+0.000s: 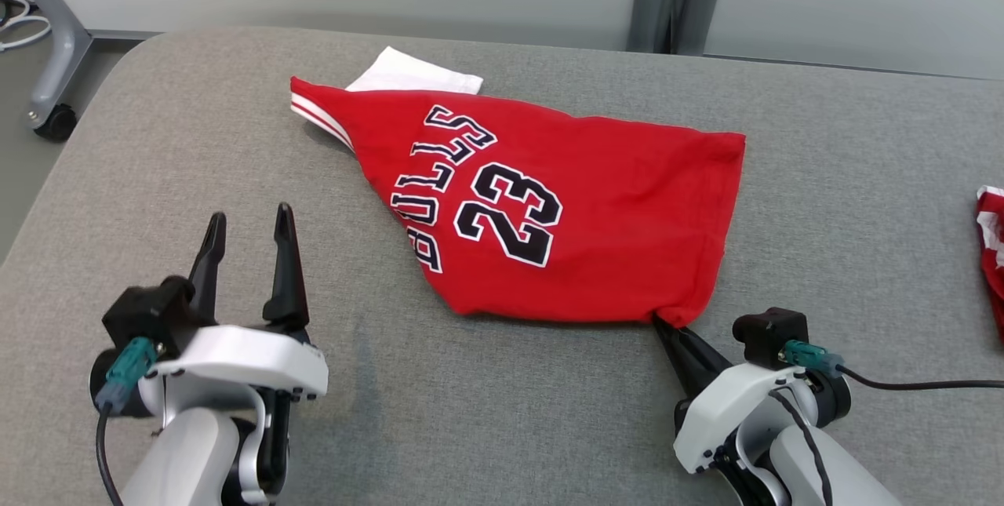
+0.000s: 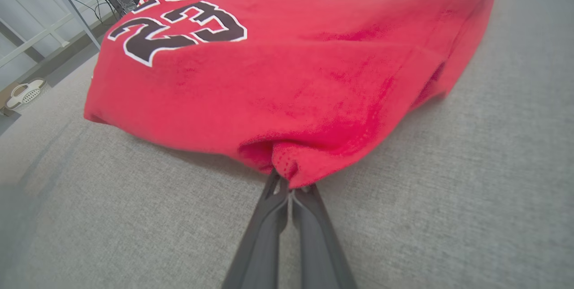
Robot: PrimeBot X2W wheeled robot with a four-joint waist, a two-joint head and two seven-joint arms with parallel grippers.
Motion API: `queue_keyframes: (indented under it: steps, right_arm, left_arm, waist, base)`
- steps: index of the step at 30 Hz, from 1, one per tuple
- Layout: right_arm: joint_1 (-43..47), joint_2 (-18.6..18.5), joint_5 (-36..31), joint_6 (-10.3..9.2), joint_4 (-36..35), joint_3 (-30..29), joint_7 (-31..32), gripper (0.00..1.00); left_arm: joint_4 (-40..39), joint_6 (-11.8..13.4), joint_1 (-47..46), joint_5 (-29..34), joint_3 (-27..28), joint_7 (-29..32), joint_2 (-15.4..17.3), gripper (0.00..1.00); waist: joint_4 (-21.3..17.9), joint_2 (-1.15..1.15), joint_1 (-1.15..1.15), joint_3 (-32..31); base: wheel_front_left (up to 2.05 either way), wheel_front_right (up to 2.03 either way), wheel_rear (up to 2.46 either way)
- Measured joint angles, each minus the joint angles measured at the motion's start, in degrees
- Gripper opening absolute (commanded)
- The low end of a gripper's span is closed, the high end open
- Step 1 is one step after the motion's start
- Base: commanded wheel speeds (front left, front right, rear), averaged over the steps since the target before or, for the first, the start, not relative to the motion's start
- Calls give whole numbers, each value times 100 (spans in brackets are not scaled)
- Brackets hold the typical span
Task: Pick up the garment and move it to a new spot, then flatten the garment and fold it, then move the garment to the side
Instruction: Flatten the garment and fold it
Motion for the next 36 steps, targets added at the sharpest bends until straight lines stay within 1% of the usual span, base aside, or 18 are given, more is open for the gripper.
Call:
queue_keyframes:
  steps: [4, 7, 10, 14, 16, 19, 21, 23, 26, 29, 32, 36]
  right_arm:
    - [-89, -80, 210, 0, -62, 125, -148, 0]
    - [-119, -145, 533, 0, -350, 259, -138, 0]
    - [-117, -323, 924, 0, -857, 414, 48, 0]
    - [63, -787, 1458, 0, -1745, 458, 474, 0]
    - [233, -1083, 1660, 0, -2206, 359, 746, 0]
    - [567, -1474, 1874, 0, -2843, 21, 1182, 0]
    - [817, -1662, 1956, 0, -3219, -264, 1512, 0]
    - [1078, -1769, 2014, 0, -3543, -559, 1845, 0]
    - [1397, -1846, 1882, 0, -3741, -1067, 2281, 0]
    - [1582, -1717, 1677, 0, -3710, -1480, 2573, 0]
    - [1627, -1507, 1399, 0, -3443, -1686, 2729, 0]
    - [1567, -1290, 1199, 0, -2971, -1727, 2700, 0]
  left_arm:
    - [-299, 168, 321, -9, 22, 53, 40, 100]
    - [-398, 266, 471, -9, 21, 76, 60, 100]
    - [-419, 288, 582, -12, -3, 94, 64, 100]
    - [-398, 309, 664, -43, -47, 93, 24, 100]
    - [-371, 303, 715, -53, -88, 92, -10, 100]
    - [-318, 302, 750, -85, -121, 73, -54, 100]
    - [-281, 282, 765, -101, -124, 67, -71, 100]
    - [-247, 269, 778, -105, -147, 49, -94, 100]
    - [-180, 247, 782, -127, -183, 44, -118, 100]
    - [-83, 182, 777, -158, -254, 71, -179, 100]
    - [69, 78, 739, -246, -314, 119, -258, 100]
    - [421, -120, 573, -303, -461, 194, -375, 100]
  waist:
    - [-87, 0, 0, -7]
    - [-183, 0, 0, -12]
    - [-296, 0, 0, -28]
    - [-447, 0, 0, -64]
    - [-519, 0, 0, -85]
    - [-617, 0, 0, -114]
    - [-667, 0, 0, -127]
    - [-699, 0, 0, -128]
    - [-716, 0, 0, -104]
    - [-703, 0, 0, -72]
    - [-674, 0, 0, -36]
    - [-641, 0, 0, 23]
  base:
    - [0, 0, 0]
    - [0, 0, 0]
    - [0, 0, 0]
    - [0, 0, 0]
    - [0, 0, 0]
    - [0, 0, 0]
    - [0, 0, 0]
    - [0, 0, 0]
    - [0, 0, 0]
    - [0, 0, 0]
    - [0, 0, 0]
    - [0, 0, 0]
